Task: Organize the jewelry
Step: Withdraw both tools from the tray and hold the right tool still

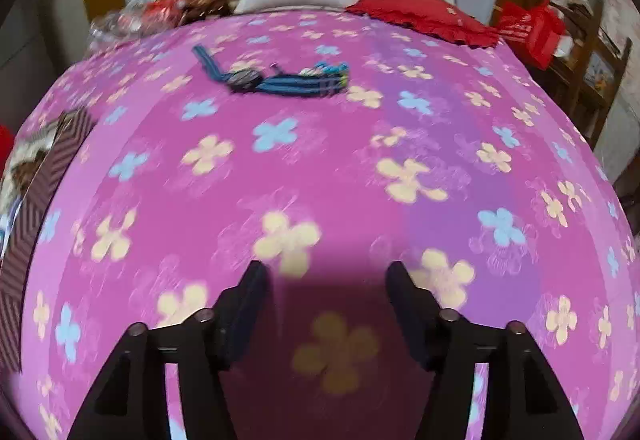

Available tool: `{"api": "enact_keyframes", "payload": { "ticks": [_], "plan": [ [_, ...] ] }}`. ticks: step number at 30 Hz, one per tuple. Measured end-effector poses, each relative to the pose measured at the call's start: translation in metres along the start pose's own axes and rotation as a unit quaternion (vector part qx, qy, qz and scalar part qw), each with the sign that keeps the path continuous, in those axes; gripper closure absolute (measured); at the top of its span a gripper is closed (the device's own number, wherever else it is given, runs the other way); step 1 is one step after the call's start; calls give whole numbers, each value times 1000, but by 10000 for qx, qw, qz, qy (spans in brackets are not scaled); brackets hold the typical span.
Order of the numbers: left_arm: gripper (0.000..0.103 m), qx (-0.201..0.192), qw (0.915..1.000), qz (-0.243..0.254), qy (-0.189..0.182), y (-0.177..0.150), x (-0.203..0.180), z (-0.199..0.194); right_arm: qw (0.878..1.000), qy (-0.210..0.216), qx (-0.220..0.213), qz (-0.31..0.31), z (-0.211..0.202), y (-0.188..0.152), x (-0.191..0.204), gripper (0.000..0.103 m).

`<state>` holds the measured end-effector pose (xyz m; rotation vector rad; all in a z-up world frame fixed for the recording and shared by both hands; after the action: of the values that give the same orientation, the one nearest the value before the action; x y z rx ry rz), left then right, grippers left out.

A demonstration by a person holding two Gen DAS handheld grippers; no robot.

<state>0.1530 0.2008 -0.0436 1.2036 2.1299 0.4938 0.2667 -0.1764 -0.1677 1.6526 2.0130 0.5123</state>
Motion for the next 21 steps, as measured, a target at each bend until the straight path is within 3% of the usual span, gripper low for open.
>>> {"api": "enact_keyframes", "payload": {
  "ticks": [1,5,10,19,21],
  "plan": [
    [54,33,9999,95,37,-5,-8,-1,10000,13,-17,62,3,2,-3,37],
    [54,175,9995,265,92,-19,-30,-3,9998,62,22,210,18,7,-11,0],
    [54,412,9990,176,-56,-29,-49,-4,9999,77,-36,99,20,9,-9,0],
    [54,264,9985,452,131,-28,-60,-7,9999,79,-36,101,20,9,-10,0],
    [54,412,9979,414,268,-31,-58,0,9999,79,-36,101,20,9,-10,0]
  ]
}}
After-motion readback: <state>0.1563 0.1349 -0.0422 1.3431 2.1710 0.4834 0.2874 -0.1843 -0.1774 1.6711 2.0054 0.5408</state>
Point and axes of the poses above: each gripper's, at about its wrist camera, not at the fingertips, and z roughly the way its jaws point, x to its left, y to its top, the point moved 9 cm from there along z, roughly the way its jaws point, and after that the axes turned 10 degrees about -z, right-handed, at the moved point
